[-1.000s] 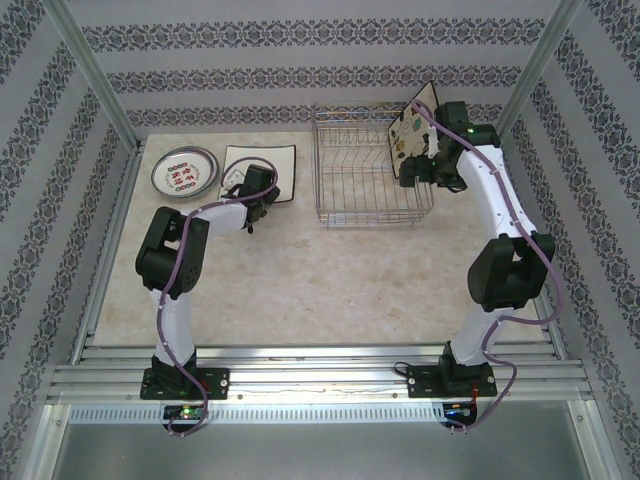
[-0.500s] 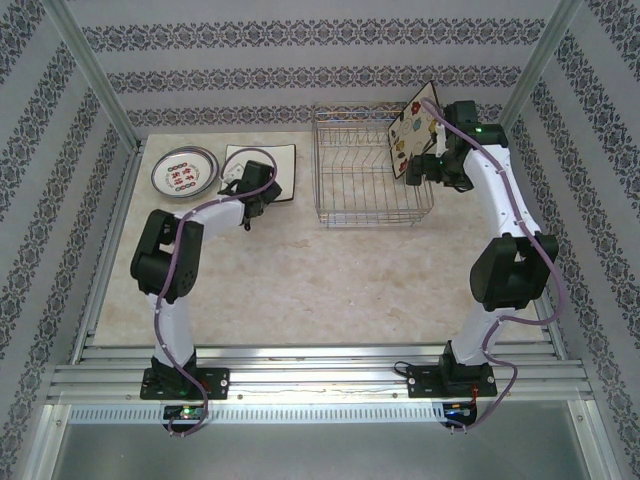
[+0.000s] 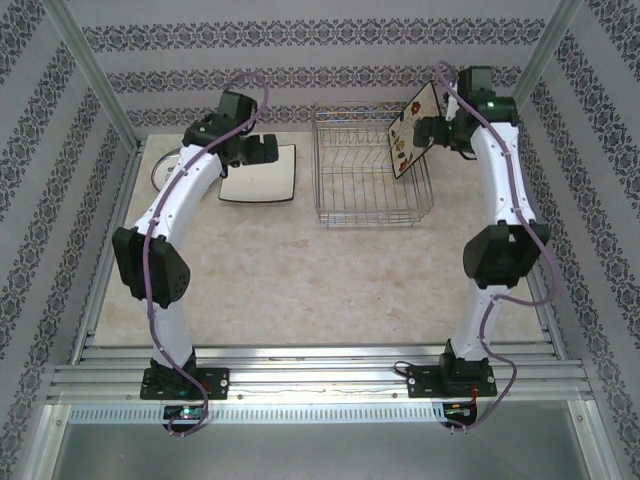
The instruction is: Unload the plates from the dish rack
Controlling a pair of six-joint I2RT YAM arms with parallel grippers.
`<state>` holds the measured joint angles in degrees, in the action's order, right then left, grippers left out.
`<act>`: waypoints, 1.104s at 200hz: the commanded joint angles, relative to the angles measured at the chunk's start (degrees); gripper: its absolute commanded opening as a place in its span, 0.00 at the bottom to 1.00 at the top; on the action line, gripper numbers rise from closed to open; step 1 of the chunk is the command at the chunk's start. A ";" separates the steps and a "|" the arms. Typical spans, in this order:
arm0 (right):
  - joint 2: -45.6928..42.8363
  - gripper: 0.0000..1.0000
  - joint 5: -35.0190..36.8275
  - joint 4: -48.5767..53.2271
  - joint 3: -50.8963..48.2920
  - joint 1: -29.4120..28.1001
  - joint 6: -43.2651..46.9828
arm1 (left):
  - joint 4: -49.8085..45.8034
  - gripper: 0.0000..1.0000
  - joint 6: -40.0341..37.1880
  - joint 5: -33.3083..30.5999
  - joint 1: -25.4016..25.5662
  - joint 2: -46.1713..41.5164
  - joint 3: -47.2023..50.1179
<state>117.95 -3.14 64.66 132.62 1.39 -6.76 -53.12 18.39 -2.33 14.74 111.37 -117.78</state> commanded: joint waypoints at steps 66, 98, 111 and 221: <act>17.19 0.98 -0.41 0.92 22.75 1.02 -2.20 | -23.31 1.00 -8.99 6.73 -3.69 17.01 -23.65; 21.59 0.93 -1.98 -0.45 26.45 0.98 -2.79 | -22.14 1.00 -8.99 7.37 -4.46 17.97 -22.96; 22.94 0.88 -2.01 -1.22 27.53 0.76 -3.32 | -21.80 1.00 -8.94 7.56 -4.70 18.35 -22.62; 22.89 0.32 1.43 -3.41 27.52 -1.43 -5.19 | -20.17 1.00 -8.50 8.23 -6.83 20.18 -22.59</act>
<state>142.10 -2.66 61.84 158.63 1.61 -11.05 -72.66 10.66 5.61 8.51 131.33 -138.80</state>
